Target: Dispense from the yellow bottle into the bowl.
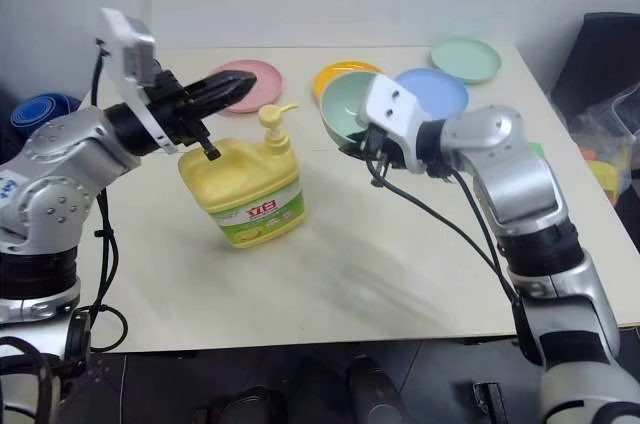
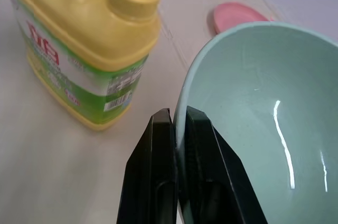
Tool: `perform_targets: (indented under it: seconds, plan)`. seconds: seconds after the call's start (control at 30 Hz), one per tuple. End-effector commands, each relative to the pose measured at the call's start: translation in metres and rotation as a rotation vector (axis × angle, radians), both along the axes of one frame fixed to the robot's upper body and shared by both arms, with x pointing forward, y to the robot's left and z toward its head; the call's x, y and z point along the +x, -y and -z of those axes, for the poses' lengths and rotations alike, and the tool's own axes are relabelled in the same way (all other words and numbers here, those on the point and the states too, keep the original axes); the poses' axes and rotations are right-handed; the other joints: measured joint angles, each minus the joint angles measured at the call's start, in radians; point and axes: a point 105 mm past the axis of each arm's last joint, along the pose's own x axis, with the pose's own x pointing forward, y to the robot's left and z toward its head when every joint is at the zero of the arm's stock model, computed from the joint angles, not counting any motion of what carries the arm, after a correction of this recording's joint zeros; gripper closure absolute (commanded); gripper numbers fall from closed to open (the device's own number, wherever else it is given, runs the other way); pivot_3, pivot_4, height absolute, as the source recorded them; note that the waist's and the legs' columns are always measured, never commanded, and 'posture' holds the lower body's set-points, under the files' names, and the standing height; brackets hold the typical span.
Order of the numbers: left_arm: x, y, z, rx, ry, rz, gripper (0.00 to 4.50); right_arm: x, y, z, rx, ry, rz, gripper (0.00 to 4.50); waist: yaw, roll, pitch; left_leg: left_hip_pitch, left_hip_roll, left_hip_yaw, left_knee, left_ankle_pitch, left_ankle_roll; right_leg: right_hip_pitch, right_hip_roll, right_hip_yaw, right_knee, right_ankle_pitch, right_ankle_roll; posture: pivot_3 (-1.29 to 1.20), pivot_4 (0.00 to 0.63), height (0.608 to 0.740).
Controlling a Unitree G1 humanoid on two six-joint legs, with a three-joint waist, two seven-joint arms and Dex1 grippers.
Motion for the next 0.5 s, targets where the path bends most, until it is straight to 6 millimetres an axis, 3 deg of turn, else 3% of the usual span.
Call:
perform_targets:
  seconds: [0.03,0.23,0.5]
  plan:
    - [-0.002,0.01,-0.011,0.003,0.033,0.044,4.46,-0.003,-0.015,-0.01,-0.028,0.025,-0.059,4.5,-0.001,0.0,0.0,-0.001,0.0,0.0,0.0,0.0,0.0,0.0,0.0,0.0,0.0,0.0,0.0,0.0,0.15,0.74]
    - [0.001,0.013,-0.006,0.027,-0.003,0.045,4.46,-0.011,-0.035,-0.011,-0.062,-0.006,-0.159,4.5,-0.008,0.0,0.0,-0.015,0.002,-0.003,0.012,0.0,0.001,-0.013,-0.001,0.0,0.014,0.0,0.0,0.0,0.15,0.74]
    - [0.003,0.004,0.001,0.054,-0.029,0.01,4.46,-0.015,-0.042,-0.009,-0.092,-0.033,-0.208,4.5,-0.016,0.0,0.0,-0.015,0.002,-0.004,0.014,0.0,0.001,-0.013,-0.003,-0.001,0.014,0.0,0.0,0.0,0.15,0.74]
